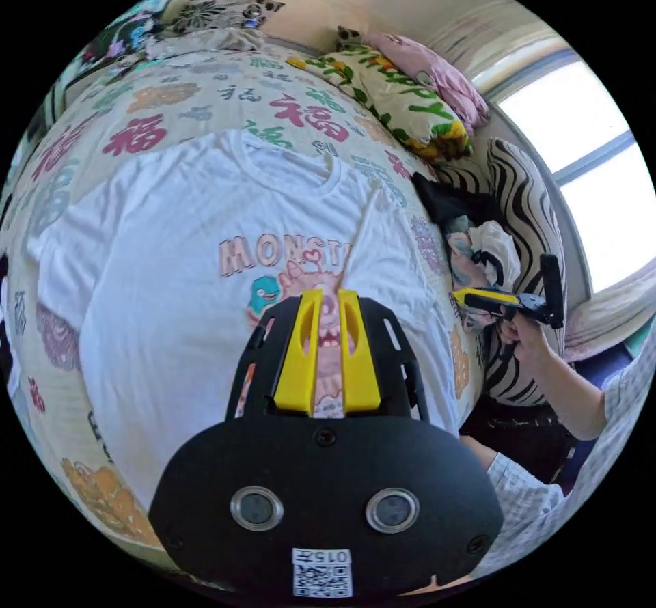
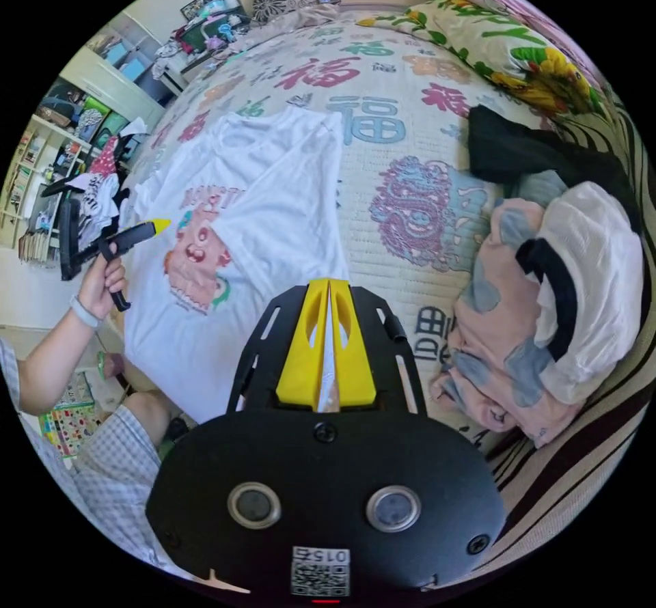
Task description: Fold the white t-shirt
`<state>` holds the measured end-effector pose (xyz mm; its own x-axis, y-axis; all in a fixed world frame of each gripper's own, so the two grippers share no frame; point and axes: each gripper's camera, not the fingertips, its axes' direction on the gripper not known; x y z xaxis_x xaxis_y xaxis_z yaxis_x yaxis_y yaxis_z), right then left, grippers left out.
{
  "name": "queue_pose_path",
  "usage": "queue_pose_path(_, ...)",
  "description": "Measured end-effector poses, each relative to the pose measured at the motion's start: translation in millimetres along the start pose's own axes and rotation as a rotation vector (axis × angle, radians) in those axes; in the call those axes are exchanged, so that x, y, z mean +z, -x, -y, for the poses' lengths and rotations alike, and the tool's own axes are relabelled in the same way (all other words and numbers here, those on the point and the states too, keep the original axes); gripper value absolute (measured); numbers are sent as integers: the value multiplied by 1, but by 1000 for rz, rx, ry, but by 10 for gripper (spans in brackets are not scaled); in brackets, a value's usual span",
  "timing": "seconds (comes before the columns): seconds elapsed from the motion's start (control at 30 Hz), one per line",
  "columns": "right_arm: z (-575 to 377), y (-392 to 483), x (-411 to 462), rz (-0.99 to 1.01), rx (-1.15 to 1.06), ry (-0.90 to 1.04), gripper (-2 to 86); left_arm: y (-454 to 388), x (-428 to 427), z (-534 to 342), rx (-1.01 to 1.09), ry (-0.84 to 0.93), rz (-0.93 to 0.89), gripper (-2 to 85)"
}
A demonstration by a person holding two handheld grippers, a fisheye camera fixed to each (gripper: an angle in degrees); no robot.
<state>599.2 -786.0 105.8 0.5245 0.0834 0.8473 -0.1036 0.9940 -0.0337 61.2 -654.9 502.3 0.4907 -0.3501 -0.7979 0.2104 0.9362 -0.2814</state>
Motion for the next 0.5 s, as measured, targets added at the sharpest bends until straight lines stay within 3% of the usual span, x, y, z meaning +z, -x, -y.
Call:
queue_pose_path(0.23,114,150,42,158,-246,-49,2,192,-119,-69,-414,-193,110,82)
queue_pose_path(0.4,206,266,108,248,-381,-9,15,272,-123,-51,-438,-235,78,106)
queue_pose_path(0.5,251,322,141,253,-433,29,23,311,-118,-45,-475,-206,60,64)
